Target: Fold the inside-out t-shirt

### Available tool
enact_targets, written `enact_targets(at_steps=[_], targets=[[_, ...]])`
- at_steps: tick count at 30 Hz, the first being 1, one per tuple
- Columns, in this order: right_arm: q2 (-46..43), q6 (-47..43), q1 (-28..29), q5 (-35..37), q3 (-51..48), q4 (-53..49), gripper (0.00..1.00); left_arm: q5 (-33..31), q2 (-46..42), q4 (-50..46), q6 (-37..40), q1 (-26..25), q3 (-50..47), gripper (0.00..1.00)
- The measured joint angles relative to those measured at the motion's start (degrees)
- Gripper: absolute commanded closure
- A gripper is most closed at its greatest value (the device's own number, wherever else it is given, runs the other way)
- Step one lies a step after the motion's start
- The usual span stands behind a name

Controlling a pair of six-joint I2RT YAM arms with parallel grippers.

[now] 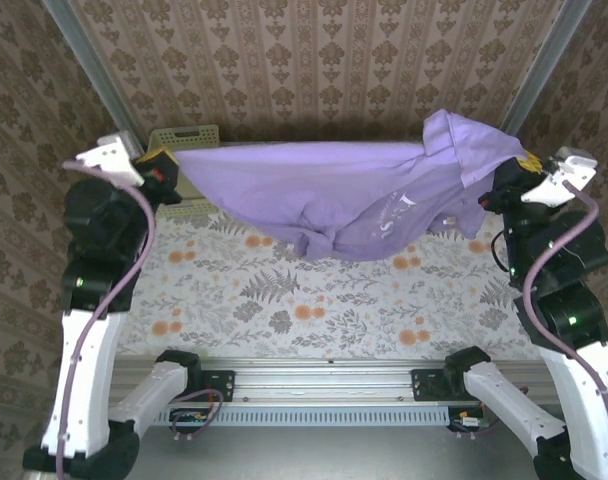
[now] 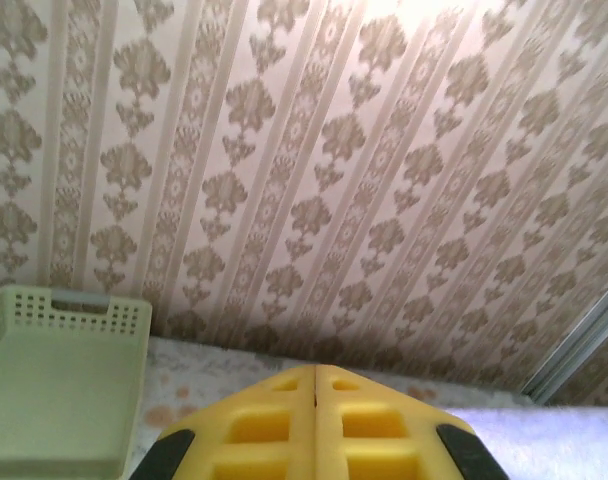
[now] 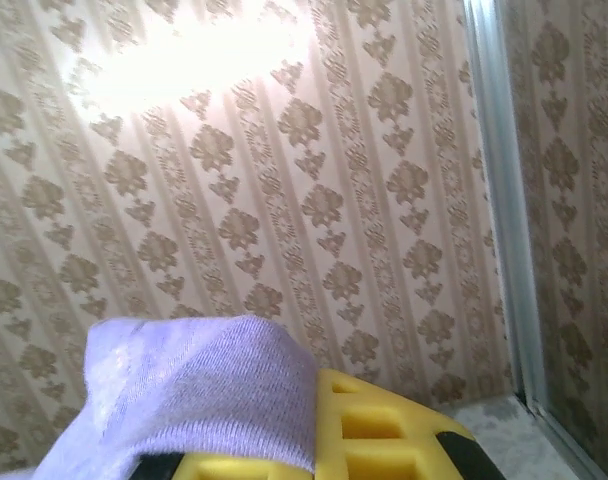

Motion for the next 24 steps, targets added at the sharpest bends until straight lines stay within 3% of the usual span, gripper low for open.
enact_targets(at_steps=[5,11,19,24], targets=[[-1.62,0.98,-0.11,-4.42,-12.81,1.99,1.00,0.83,1.62,0.59,-2.23,0.55,-10.36,1.00],[5.79,5.31,-2.73,-6.86,-25.22,-0.63,1.00,7.43,23.65,-3.61,-4.00,2.36,-13.16,1.00],[15.89,8.52,-11.87,-11.56,-23.47,0.26,1.00,10.82,47.67,-5.88,-4.52,1.90,4.02,1.00],[22.88,10.21,-14.62,-13.68,-21.22,2.29,1.00,10.34,60.83,-8.98,-4.22,1.46,18.88,0.72]])
